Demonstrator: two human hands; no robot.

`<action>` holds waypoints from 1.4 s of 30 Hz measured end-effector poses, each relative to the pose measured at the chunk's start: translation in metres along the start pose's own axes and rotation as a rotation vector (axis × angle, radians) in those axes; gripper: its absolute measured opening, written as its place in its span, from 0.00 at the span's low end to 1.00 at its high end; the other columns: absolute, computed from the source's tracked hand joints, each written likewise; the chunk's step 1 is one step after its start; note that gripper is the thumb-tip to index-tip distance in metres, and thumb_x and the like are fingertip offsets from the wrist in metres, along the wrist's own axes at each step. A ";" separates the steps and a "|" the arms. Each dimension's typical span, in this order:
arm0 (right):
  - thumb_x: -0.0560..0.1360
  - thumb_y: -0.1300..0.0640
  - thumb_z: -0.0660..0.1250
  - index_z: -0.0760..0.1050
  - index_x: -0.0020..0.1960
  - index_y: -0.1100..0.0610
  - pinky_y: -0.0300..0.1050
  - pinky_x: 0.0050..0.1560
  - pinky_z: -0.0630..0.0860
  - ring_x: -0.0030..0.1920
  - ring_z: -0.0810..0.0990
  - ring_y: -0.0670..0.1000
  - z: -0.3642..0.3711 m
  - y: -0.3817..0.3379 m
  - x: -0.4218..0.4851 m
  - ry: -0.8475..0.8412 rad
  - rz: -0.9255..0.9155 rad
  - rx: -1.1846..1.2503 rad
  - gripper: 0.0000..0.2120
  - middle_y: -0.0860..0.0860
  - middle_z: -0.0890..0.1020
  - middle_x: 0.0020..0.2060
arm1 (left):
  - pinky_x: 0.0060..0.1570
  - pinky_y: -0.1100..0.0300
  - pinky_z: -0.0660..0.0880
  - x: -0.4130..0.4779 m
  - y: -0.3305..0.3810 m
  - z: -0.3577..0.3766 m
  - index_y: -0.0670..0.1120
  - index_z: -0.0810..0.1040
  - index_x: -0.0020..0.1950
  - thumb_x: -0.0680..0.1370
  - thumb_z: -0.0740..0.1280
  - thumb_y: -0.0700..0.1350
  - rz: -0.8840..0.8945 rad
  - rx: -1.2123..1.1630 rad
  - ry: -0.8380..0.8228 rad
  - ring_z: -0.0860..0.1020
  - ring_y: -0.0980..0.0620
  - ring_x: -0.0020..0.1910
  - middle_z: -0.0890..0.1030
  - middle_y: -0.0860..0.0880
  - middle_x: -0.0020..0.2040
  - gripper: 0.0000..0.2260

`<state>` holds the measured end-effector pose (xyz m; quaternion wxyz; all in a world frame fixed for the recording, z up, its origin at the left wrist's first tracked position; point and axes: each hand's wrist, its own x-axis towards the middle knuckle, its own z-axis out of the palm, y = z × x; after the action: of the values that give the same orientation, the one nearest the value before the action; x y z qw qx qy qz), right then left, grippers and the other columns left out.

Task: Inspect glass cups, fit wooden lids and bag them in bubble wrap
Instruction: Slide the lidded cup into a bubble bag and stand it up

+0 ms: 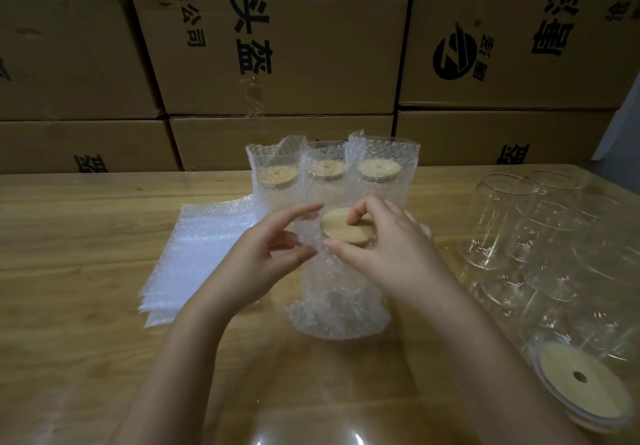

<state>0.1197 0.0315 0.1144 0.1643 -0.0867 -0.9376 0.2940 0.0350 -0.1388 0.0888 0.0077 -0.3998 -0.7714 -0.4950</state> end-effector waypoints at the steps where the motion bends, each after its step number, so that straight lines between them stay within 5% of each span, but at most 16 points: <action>1: 0.67 0.33 0.63 0.69 0.50 0.42 0.45 0.59 0.67 0.57 0.71 0.43 -0.004 0.000 -0.001 -0.044 -0.008 0.057 0.18 0.39 0.72 0.54 | 0.54 0.68 0.73 0.000 0.003 -0.003 0.71 0.73 0.59 0.76 0.70 0.43 0.035 0.090 -0.007 0.79 0.59 0.50 0.77 0.63 0.59 0.23; 4: 0.76 0.44 0.62 0.74 0.53 0.43 0.34 0.46 0.68 0.52 0.72 0.35 -0.019 0.002 -0.004 -0.086 -0.069 0.145 0.08 0.39 0.72 0.57 | 0.56 0.64 0.74 -0.001 0.010 -0.010 0.63 0.77 0.56 0.76 0.68 0.45 0.111 0.358 -0.023 0.76 0.62 0.55 0.76 0.63 0.59 0.13; 8: 0.78 0.65 0.55 0.75 0.49 0.46 0.46 0.50 0.70 0.61 0.68 0.45 -0.037 0.008 -0.008 0.011 -0.116 -0.073 0.16 0.42 0.69 0.61 | 0.48 0.53 0.77 -0.005 0.017 -0.019 0.52 0.80 0.53 0.75 0.69 0.47 0.118 0.587 0.073 0.79 0.56 0.49 0.79 0.61 0.50 0.07; 15: 0.78 0.56 0.62 0.75 0.47 0.46 0.48 0.54 0.70 0.62 0.68 0.49 -0.045 0.018 -0.007 0.056 -0.098 -0.244 0.06 0.43 0.71 0.58 | 0.46 0.52 0.76 -0.008 0.022 -0.028 0.50 0.83 0.49 0.77 0.68 0.49 0.042 0.652 0.113 0.79 0.55 0.48 0.83 0.56 0.48 0.06; 21: 0.78 0.55 0.65 0.79 0.47 0.50 0.52 0.55 0.71 0.59 0.70 0.52 -0.046 0.021 -0.004 0.237 -0.118 -0.264 0.04 0.46 0.74 0.55 | 0.37 0.56 0.73 -0.006 0.029 -0.027 0.44 0.84 0.45 0.75 0.72 0.41 0.166 0.714 0.258 0.81 0.47 0.42 0.84 0.51 0.42 0.02; 28: 0.77 0.57 0.66 0.81 0.47 0.52 0.47 0.45 0.68 0.53 0.73 0.52 -0.045 0.022 -0.002 0.449 -0.147 -0.203 0.05 0.47 0.77 0.52 | 0.32 0.51 0.76 -0.009 0.045 -0.027 0.46 0.84 0.46 0.75 0.67 0.48 0.235 0.701 0.410 0.77 0.49 0.40 0.84 0.52 0.43 0.09; 34: 0.79 0.56 0.63 0.77 0.46 0.49 0.44 0.48 0.64 0.54 0.73 0.50 -0.045 0.022 -0.001 0.318 -0.128 -0.234 0.06 0.42 0.76 0.50 | 0.30 0.58 0.72 -0.011 0.047 -0.026 0.49 0.83 0.44 0.75 0.72 0.45 0.143 0.719 0.423 0.74 0.54 0.37 0.77 0.59 0.40 0.01; 38: 0.79 0.59 0.63 0.77 0.51 0.50 0.46 0.51 0.70 0.57 0.73 0.48 -0.045 0.021 -0.001 0.234 -0.193 -0.199 0.06 0.43 0.75 0.55 | 0.35 0.55 0.76 -0.010 0.043 -0.027 0.51 0.82 0.45 0.75 0.70 0.47 0.096 0.630 0.362 0.76 0.54 0.40 0.81 0.57 0.43 0.02; 42: 0.76 0.70 0.57 0.80 0.49 0.58 0.31 0.46 0.65 0.50 0.73 0.45 -0.045 0.012 -0.005 0.346 -0.383 -0.043 0.15 0.49 0.78 0.54 | 0.38 0.61 0.76 -0.010 0.042 -0.026 0.51 0.82 0.46 0.76 0.69 0.46 0.096 0.587 0.302 0.76 0.59 0.41 0.80 0.58 0.43 0.02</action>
<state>0.1407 0.0632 0.1411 0.3732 0.0398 -0.9008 0.2184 0.0582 -0.1567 0.1299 0.2600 -0.3387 -0.8514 -0.3045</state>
